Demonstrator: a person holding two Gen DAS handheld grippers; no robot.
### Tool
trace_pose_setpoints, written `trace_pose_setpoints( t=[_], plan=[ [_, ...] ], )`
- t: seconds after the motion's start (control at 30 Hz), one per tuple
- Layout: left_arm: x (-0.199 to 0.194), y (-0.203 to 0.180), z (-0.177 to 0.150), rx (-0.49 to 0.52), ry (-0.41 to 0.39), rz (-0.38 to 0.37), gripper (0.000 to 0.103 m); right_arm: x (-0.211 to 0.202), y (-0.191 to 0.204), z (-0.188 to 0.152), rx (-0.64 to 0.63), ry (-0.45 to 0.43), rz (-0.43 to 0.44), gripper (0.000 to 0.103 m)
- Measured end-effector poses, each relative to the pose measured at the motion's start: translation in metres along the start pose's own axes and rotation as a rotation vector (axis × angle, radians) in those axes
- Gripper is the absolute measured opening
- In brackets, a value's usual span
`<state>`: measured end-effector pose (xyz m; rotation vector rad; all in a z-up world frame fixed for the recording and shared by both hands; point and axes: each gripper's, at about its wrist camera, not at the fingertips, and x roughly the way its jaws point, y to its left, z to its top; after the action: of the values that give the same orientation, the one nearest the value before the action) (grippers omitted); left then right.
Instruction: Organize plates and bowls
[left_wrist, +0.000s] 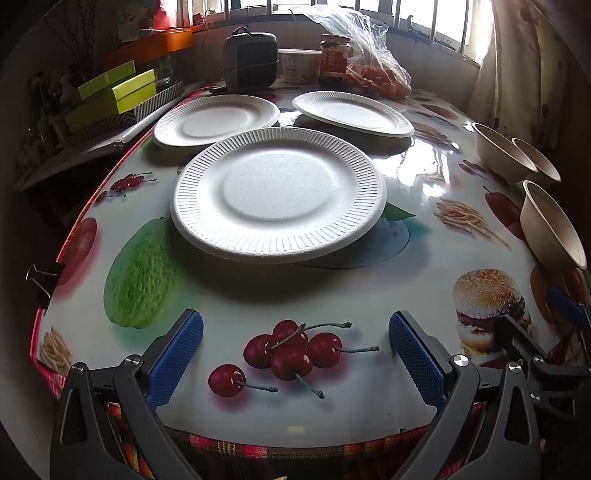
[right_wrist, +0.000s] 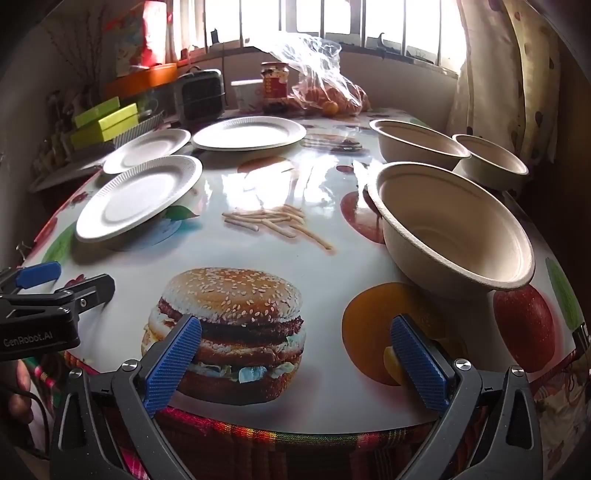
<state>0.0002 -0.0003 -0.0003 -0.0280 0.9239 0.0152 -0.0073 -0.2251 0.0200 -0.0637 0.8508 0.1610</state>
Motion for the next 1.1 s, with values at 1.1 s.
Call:
trace_pose_setpoints(
  t=[1.1],
  plan=[
    [-0.0033,-0.0045,0.0024,0.017,-0.018,-0.063,0.101,-0.0066,-0.0038,0.0000,0.019,-0.037,0.005,0.103]
  ],
)
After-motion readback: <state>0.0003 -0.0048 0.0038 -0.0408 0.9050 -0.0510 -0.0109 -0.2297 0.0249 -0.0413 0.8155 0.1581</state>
